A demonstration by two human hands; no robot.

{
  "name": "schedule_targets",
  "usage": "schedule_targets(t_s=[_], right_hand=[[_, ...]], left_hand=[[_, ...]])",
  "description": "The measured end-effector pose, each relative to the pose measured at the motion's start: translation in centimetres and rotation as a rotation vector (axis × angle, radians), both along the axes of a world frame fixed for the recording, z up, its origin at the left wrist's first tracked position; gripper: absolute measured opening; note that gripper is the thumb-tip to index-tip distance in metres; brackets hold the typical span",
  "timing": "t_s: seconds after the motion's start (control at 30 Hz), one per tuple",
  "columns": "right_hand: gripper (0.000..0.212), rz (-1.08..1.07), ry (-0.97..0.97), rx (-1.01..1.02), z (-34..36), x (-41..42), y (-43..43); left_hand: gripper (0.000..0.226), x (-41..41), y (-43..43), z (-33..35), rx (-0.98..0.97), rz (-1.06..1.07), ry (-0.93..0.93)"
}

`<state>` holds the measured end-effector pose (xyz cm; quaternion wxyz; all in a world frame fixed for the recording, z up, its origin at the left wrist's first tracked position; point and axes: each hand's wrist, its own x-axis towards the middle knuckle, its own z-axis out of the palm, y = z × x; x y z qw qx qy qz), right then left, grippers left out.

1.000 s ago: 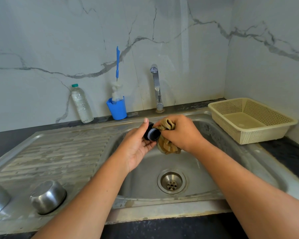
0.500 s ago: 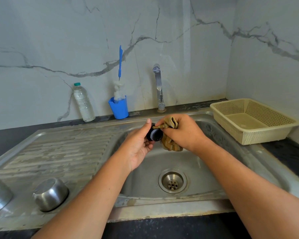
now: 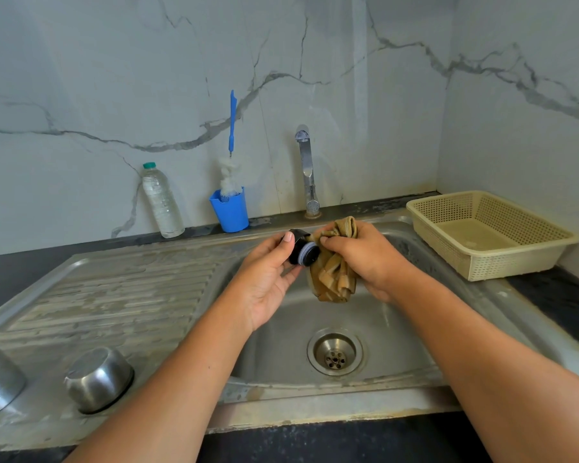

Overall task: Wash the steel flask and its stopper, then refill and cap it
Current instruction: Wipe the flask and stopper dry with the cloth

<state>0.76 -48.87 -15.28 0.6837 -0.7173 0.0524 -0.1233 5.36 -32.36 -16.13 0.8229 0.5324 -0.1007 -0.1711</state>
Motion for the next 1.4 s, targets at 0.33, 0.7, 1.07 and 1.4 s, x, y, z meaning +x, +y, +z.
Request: schedule_targets(t_s=[0.33, 0.7, 1.07, 1.4], right_hand=[[0.027, 0.087, 0.191, 0.415, 0.0, 0.1, 0.0], [0.043, 0.123, 0.289, 0.573, 0.3, -0.1, 0.1], [0.042, 0.198, 0.327, 0.455, 0.1, -0.1, -0.3], [0.024, -0.006, 0.151, 0.307, -0.4, 0.4, -0.4]], left_hand=[[0.033, 0.2, -0.4, -0.4, -0.020, 0.019, -0.102], [0.045, 0.6, -0.3, -0.9, 0.035, -0.024, -0.264], [0.059, 0.9, 0.4, -1.6, 0.371, -0.129, -0.505], [0.034, 0.4, 0.3, -0.9, 0.168, -0.098, -0.306]])
